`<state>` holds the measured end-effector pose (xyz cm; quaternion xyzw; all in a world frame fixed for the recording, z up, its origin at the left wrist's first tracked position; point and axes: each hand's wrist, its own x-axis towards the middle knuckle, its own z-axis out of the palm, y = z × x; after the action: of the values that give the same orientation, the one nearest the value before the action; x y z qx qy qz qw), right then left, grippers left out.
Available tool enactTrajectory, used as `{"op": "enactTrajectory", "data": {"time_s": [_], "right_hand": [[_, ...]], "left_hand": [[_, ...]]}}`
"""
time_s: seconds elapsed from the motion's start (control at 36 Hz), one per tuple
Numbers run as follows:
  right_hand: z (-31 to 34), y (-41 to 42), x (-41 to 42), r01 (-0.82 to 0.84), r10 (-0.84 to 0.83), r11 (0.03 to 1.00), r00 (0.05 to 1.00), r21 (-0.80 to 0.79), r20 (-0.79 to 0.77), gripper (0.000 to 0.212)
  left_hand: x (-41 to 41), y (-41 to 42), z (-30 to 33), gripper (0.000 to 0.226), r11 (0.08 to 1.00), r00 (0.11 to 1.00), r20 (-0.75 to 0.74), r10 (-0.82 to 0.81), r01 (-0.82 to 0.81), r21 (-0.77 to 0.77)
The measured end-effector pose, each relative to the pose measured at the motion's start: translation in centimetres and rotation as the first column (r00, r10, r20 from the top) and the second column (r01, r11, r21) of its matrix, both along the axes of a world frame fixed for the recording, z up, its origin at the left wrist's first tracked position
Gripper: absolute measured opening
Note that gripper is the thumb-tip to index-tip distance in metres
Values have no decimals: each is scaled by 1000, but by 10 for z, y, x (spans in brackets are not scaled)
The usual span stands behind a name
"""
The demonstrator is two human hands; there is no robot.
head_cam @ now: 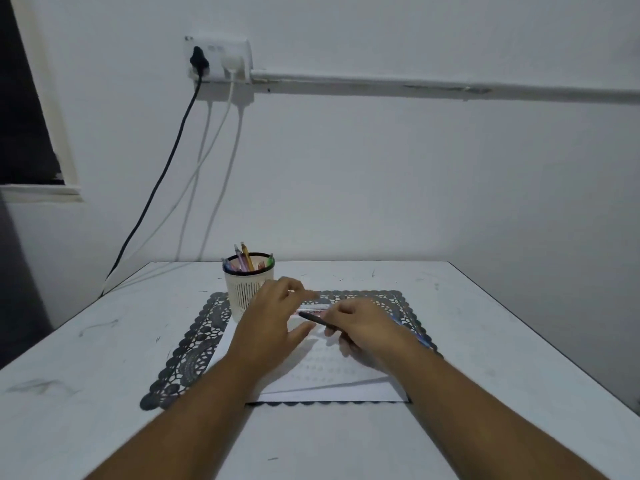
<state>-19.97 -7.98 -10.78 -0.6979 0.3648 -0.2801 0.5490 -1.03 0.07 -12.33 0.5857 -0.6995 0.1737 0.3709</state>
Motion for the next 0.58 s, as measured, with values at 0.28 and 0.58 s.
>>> {"op": "enactTrajectory", "data": {"time_s": [0.28,0.58], "right_hand": [[12,-4,-11,40,-69,989,976,141,205,21],[3,-6,-2,105,-160,977,937,188,309,19]], "left_hand": [[10,-1,3,8,987,997,-59,45,-36,156],[11,0,1,3,955,966,-226,127,-57,291]]}}
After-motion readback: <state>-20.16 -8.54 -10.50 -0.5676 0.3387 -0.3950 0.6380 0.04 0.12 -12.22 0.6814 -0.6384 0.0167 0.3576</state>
